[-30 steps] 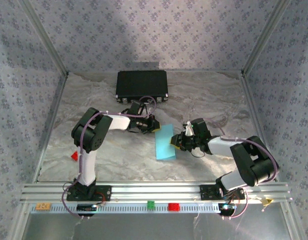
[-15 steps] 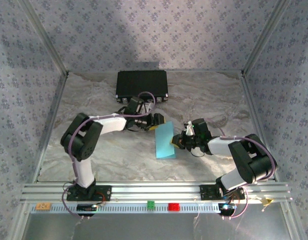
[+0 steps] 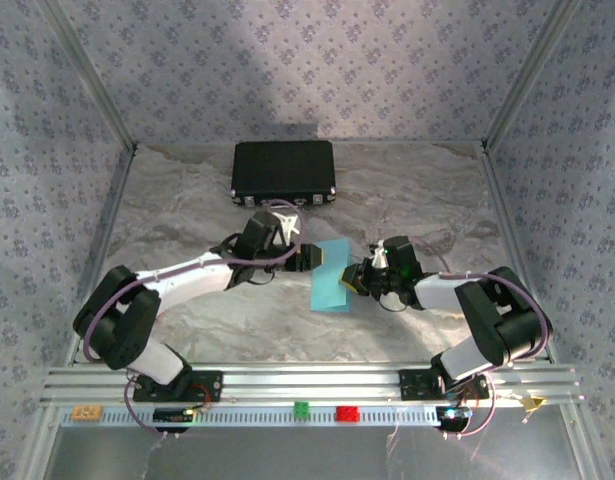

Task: Fold a paper plane with a square sheet of paper (pick it up from the middle)
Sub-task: Fold the triangle a second time at the center of the table.

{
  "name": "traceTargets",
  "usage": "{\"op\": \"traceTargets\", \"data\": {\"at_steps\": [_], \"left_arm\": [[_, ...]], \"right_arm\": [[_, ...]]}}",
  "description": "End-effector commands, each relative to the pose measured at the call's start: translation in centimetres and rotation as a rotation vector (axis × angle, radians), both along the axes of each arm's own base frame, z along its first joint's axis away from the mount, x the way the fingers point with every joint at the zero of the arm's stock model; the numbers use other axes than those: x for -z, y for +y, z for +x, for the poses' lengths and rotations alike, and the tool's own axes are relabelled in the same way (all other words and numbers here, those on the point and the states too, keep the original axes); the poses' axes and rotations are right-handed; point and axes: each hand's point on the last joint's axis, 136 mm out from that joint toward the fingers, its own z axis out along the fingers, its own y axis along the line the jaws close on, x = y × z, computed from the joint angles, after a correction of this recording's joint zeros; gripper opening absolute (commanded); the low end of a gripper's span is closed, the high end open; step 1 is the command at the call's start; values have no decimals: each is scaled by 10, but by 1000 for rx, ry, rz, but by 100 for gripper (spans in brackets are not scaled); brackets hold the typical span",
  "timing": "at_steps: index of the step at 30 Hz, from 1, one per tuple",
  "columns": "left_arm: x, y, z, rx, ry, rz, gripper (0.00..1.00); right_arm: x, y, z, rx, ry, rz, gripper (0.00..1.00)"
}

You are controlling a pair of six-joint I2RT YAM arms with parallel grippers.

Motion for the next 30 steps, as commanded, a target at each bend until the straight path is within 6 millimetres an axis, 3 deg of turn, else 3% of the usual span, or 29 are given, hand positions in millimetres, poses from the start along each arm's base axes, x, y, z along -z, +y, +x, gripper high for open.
{"op": "traceTargets", "data": {"at_steps": [1,6,16,23,30], "left_arm": [[-12,-5,-11,58,-186,30,66],[-6,-14,-35,143,-283,40,66],[14,-39,-84,358,-573,255,69],[37,-52,-97,432,-700,462,73],[45,-55,-91,415,-815,637,75]], "right_arm": [[-5,7,2,-41,-14,17,16],[0,6,4,-45,-3,9,17],[1,2,7,-35,2,9,17],[-3,3,9,-38,-6,16,16],[-5,1,10,-33,-8,14,15]]}}
